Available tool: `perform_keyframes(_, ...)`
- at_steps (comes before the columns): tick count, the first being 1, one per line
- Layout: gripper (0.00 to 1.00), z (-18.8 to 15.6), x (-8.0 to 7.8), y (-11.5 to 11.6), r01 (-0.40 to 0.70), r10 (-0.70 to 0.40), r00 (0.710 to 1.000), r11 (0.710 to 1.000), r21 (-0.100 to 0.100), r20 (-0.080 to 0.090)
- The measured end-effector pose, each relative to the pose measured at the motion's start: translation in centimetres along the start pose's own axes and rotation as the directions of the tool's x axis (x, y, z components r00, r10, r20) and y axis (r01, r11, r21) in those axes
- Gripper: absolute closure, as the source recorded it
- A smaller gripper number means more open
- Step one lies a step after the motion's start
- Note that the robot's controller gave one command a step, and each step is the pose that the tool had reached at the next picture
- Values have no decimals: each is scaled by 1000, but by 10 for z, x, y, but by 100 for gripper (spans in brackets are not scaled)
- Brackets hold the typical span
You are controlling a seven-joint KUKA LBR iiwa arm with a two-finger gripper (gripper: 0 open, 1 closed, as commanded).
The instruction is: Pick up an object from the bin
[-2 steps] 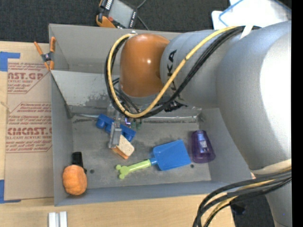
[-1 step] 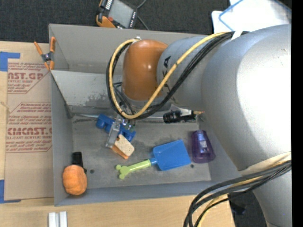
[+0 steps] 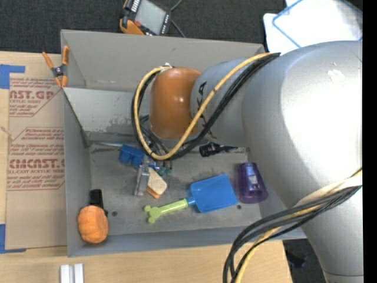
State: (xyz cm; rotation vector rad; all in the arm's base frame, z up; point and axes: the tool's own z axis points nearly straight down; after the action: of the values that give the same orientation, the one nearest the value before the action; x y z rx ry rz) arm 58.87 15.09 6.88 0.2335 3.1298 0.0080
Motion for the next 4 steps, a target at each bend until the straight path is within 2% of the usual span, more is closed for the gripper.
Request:
perform_keyframes(1,100,-1,8,-2,-339,339,941,941,2,1)
perform_keyframes(4,100,-14,9,-2,-339,339,941,941,1,0)
